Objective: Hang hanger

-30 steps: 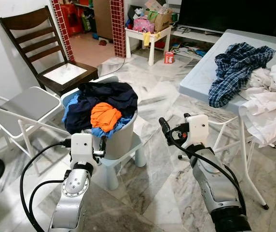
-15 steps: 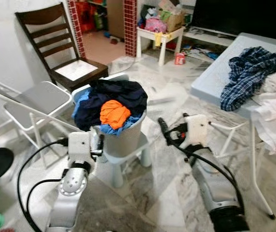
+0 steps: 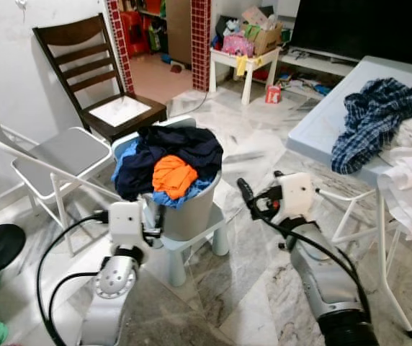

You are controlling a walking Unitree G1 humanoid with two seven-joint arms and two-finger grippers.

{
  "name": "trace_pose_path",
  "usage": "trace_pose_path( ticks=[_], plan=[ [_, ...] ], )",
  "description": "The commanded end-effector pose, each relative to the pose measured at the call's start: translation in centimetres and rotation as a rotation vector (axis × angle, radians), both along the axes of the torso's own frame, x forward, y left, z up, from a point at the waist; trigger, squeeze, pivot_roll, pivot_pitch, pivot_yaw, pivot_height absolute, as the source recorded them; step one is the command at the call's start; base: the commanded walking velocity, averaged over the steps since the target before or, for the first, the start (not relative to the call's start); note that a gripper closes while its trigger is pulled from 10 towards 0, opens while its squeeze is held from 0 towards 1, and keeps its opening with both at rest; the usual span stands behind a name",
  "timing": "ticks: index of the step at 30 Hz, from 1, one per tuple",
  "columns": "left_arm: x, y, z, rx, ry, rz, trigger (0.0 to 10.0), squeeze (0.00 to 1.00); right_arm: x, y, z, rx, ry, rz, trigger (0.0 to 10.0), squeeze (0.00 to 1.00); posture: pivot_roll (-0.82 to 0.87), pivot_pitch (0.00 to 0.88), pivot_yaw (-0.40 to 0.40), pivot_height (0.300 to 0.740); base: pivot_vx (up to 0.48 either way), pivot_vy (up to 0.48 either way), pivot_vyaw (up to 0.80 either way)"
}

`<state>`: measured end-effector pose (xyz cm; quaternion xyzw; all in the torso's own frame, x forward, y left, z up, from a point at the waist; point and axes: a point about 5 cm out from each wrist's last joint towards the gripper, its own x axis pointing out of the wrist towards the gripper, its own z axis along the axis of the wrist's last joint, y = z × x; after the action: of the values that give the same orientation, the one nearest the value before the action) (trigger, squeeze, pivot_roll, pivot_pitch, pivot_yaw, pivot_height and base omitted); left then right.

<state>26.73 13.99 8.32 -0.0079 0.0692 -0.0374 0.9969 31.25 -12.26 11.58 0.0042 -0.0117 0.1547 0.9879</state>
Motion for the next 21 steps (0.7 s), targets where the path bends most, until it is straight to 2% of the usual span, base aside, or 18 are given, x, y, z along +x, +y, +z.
trace_pose_path(
  ticks=[1,21],
  plan=[
    [0.15,0.21,0.44,-0.011,-0.018,0.006,10.0,0.00,-0.01,0.30,0.23,-0.004,-0.007,0.018,10.0,0.00,0.00,0.000,-0.003,0.740,0.270,0.000,0.00],
    [0.10,-0.04,0.26,0.001,-0.009,-0.012,10.0,0.00,-0.25,0.41,-0.01,-0.016,-0.003,0.029,10.0,0.00,0.00,0.000,-0.005,0.740,0.275,0.000,0.00]
  ],
)
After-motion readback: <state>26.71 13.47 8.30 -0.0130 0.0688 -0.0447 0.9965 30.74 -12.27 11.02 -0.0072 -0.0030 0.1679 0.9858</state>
